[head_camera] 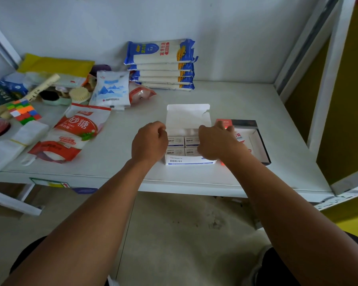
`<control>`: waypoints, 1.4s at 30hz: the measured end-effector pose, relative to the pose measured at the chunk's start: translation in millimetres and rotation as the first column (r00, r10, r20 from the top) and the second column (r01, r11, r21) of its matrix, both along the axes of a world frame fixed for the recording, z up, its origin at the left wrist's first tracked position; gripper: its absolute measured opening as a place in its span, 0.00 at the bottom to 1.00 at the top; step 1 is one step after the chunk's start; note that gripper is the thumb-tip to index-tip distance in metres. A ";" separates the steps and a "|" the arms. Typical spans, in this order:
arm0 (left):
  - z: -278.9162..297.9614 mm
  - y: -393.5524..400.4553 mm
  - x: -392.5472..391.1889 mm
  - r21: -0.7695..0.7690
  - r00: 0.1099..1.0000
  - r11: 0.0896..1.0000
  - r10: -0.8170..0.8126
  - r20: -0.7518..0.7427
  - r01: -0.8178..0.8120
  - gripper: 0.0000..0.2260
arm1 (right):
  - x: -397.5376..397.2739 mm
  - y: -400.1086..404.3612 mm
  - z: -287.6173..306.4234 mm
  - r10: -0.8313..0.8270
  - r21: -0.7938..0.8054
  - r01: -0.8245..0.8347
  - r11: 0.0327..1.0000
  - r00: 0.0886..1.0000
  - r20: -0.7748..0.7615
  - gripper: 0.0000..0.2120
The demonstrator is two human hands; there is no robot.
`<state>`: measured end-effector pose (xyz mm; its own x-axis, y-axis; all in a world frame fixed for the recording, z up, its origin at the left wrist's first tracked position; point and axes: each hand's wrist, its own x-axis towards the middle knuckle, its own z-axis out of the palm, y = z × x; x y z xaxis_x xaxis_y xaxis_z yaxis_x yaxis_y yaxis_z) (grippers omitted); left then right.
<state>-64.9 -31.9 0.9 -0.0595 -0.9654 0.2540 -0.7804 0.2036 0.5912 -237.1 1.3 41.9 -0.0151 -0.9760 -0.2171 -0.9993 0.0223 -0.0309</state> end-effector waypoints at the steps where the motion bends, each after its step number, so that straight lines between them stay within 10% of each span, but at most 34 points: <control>1: 0.8 0.1 -0.8 0.008 1.000 1.000 0.001 -0.010 -0.001 0.10 | -0.3 0.1 -2.3 0.004 0.016 -0.005 1.000 0.999 0.038 0.17; 15: 11.2 -6.4 -14.0 -0.140 0.998 0.989 -0.049 -0.029 0.044 0.08 | -50.5 -4.2 -4.3 -0.034 -0.291 0.201 0.935 0.870 0.491 0.16; 21: 14.8 -6.0 -34.8 -0.150 0.994 0.985 -0.098 -0.052 0.089 0.08 | -110.2 -6.8 0.8 -0.320 -0.159 0.364 0.918 0.915 0.248 0.13; 31: 8.6 -4.3 -59.8 -0.130 0.991 0.983 -0.132 -0.028 0.128 0.08 | -109.0 -3.9 -20.5 -0.109 -0.025 0.121 0.992 0.950 0.292 0.24; 42: 8.8 -7.5 -59.5 -0.142 0.990 0.981 -0.137 -0.044 0.130 0.08 | -108.6 -12.4 -22.6 -0.195 -0.025 0.214 0.976 0.927 0.320 0.18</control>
